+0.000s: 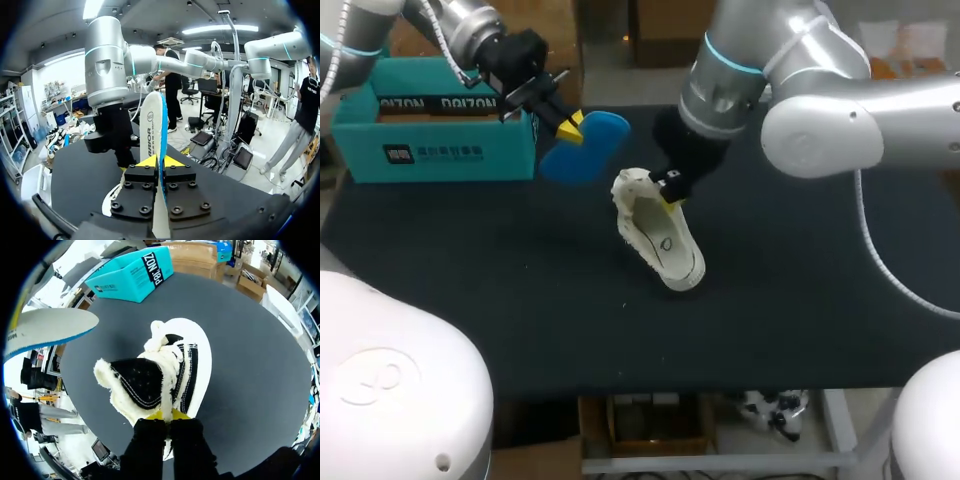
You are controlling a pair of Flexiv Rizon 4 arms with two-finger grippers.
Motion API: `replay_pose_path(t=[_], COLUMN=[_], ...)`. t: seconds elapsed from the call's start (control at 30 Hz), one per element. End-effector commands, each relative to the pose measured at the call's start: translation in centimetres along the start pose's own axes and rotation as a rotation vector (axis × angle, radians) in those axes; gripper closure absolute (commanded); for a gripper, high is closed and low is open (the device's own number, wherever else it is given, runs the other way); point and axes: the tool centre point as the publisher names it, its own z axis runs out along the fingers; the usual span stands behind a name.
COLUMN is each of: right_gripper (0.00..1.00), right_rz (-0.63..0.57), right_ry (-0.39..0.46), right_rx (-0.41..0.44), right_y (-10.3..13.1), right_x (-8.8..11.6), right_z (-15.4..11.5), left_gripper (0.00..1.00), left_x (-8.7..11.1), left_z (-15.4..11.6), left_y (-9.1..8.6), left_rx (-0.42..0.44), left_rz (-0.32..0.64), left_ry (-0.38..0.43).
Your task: Open the shoe tongue, take the insole out of the shoe, put the insole back into the shoe, and pack the shoe into the shoebox
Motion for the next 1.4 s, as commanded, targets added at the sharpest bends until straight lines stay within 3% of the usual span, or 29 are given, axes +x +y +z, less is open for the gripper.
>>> replay_pose_path(t=[0.03,0.53,0.57,0.6,0.63,0.97,1.1,1.27,1.4], right_gripper=[1.0,1.0,0.95,0.61,0.0,0.0,0.0,0.0,0.0], right_rz=[0.039,0.121,0.122,0.125,0.125,0.122,0.14,0.202,0.193], right_ry=[-0.013,-0.018,-0.018,-0.016,-0.015,-0.009,0.026,0.134,0.102], right_rx=[-0.137,-0.199,-0.199,-0.201,-0.206,-0.197,-0.175,-0.211,-0.233], right_y=[-0.9,-2.3,-2.4,-2.5,-2.6,-3.7,-4.7,-6.3,-6.8], right_x=[0.1,-1.6,-1.7,-1.8,-1.9,-2.5,-2.5,-2.5,-2.3], right_z=[0.4,0.7,0.8,0.9,0.9,-1.2,-2.9,-4.6,-5.9], left_gripper=[1.0,1.0,1.0,1.0,1.0,1.0,1.0,1.0,1.0], left_x=[-0.6,-0.7,-0.6,-0.6,-0.6,0.9,2.3,4.3,4.8], left_z=[-0.5,-0.8,-0.7,-0.6,-0.5,0.8,1.8,3.6,4.9], left_y=[0.7,1.2,1.2,1.3,1.3,0.5,-0.6,-2.2,-3.7], left_rx=[0.016,0.03,0.032,0.033,0.035,0.041,0.052,0.07,0.115], left_rz=[0.004,0.013,0.015,0.016,0.018,0.071,0.132,0.205,0.165], left_ry=[0.143,0.144,0.147,0.149,0.154,0.183,0.209,0.219,0.257])
